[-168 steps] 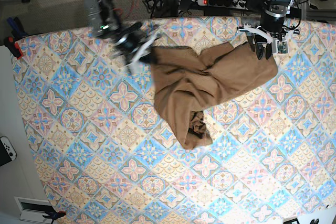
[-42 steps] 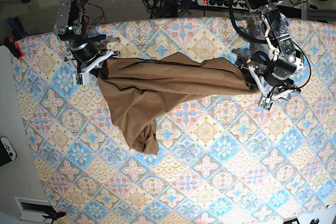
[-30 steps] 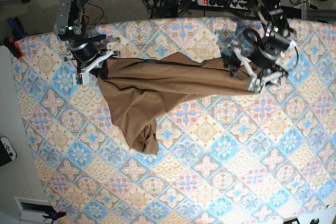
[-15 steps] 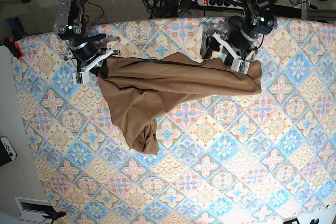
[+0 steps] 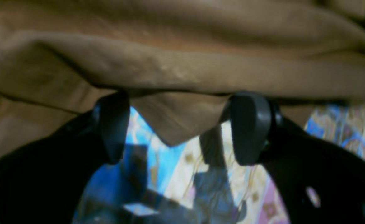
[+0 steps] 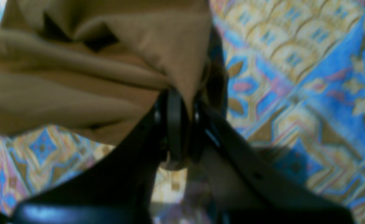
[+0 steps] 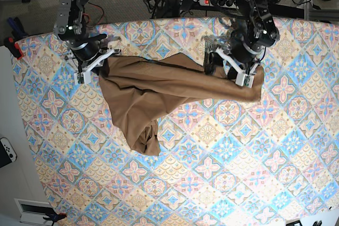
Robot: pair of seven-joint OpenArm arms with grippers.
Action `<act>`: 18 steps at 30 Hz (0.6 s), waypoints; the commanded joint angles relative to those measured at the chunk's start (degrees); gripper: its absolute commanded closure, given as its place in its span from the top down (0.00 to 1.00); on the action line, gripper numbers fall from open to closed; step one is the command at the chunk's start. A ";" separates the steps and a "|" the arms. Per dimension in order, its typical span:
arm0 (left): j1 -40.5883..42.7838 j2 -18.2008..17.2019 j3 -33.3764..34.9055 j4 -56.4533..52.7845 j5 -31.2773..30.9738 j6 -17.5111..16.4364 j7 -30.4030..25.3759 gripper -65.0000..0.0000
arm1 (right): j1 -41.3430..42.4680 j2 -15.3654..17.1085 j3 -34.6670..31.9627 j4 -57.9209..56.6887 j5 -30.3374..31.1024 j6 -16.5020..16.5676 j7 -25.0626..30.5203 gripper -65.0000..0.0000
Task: Layout the t-shirt on the table in an organized manner, then fold the t-shirt properly
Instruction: 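Release the shirt with the left gripper and move it inward, then regrasp the shirt edge with the left gripper and pull it outward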
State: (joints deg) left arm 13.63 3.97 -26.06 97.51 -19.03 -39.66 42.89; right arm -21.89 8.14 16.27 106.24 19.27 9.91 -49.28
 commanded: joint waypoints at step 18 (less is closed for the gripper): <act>-4.09 -0.05 0.00 7.58 -1.15 -0.34 6.47 0.00 | 0.66 0.52 0.21 1.06 0.47 0.33 -0.79 0.00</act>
State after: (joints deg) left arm 10.24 4.01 -26.04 103.83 -19.22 -39.90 51.03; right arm -21.58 8.12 16.27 106.24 19.29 9.91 -50.98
